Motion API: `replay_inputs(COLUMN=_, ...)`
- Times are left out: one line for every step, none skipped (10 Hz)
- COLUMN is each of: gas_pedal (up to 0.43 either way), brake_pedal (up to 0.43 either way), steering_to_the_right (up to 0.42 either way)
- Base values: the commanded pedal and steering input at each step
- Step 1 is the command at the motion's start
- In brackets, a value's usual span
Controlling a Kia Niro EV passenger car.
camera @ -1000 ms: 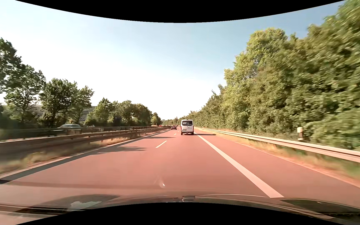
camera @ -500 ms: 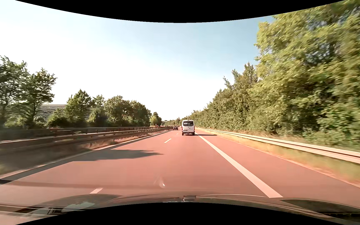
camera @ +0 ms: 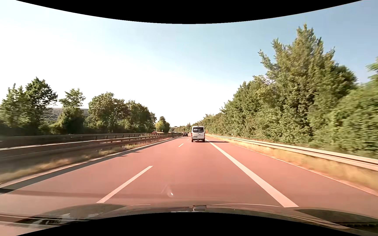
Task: Follow the waypoints while adhering to traffic rules and regulations
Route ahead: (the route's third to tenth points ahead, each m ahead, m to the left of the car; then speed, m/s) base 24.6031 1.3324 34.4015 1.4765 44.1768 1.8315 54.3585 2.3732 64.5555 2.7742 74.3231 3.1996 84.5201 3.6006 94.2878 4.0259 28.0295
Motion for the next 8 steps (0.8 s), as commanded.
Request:
replay_inputs(gas_pedal=0.287, brake_pedal=0.006, steering_to_the_right=-0.003)
replay_inputs(gas_pedal=0.299, brake_pedal=0.006, steering_to_the_right=-0.003)
replay_inputs(gas_pedal=0.299, brake_pedal=0.006, steering_to_the_right=-0.003)
replay_inputs(gas_pedal=0.299, brake_pedal=0.006, steering_to_the_right=-0.003)
replay_inputs(gas_pedal=0.299, brake_pedal=0.006, steering_to_the_right=-0.003)
replay_inputs(gas_pedal=0.299, brake_pedal=0.006, steering_to_the_right=-0.003)
replay_inputs(gas_pedal=0.299, brake_pedal=0.006, steering_to_the_right=-0.003)
replay_inputs(gas_pedal=0.299, brake_pedal=0.006, steering_to_the_right=-0.002)
